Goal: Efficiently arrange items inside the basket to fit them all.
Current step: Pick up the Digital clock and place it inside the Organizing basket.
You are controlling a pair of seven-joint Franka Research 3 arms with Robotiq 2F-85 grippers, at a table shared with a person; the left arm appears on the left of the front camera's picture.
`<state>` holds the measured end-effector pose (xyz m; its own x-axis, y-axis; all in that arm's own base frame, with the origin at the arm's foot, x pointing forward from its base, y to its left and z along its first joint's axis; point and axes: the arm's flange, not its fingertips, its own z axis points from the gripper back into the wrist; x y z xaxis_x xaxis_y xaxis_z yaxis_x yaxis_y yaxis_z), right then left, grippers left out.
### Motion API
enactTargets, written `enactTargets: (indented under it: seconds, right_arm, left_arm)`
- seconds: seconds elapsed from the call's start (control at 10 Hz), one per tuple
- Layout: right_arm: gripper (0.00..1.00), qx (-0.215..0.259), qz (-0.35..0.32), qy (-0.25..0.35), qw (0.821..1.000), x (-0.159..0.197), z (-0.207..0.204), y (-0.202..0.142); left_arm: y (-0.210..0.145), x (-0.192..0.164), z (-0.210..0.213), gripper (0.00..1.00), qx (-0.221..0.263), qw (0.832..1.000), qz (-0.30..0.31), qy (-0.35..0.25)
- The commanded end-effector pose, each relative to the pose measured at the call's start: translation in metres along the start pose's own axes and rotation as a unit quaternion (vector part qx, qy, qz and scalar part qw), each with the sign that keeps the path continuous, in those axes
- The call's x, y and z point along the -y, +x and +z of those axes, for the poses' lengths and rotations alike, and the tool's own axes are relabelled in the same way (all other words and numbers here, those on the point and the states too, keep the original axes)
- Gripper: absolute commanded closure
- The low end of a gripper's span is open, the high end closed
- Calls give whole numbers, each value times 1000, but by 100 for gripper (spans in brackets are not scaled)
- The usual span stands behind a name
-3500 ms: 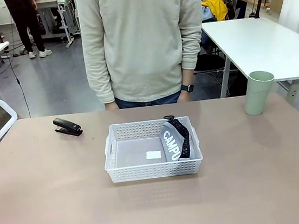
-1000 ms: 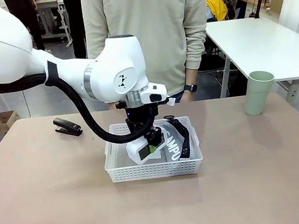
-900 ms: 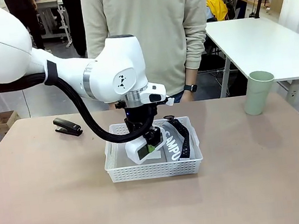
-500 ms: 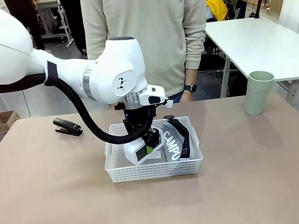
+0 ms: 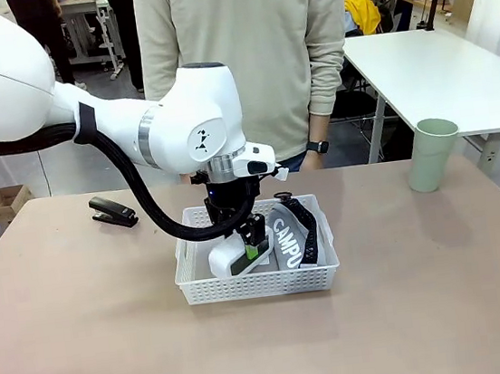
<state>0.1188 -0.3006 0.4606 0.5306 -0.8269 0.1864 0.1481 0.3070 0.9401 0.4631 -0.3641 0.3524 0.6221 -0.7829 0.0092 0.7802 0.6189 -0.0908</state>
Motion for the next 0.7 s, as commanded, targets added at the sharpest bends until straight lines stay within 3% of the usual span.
enactTargets:
  seconds: [0.0, 0.6]
  right_arm:
    - [0, 10, 12, 11, 1000, 0, 6, -1]
    - [0, 10, 12, 11, 1000, 0, 6, -1]
  left_arm:
    - [-2, -1, 1, 0, -6, 1000, 3, 7]
    - [-23, -7, 29, 0, 24, 1000, -15, -12]
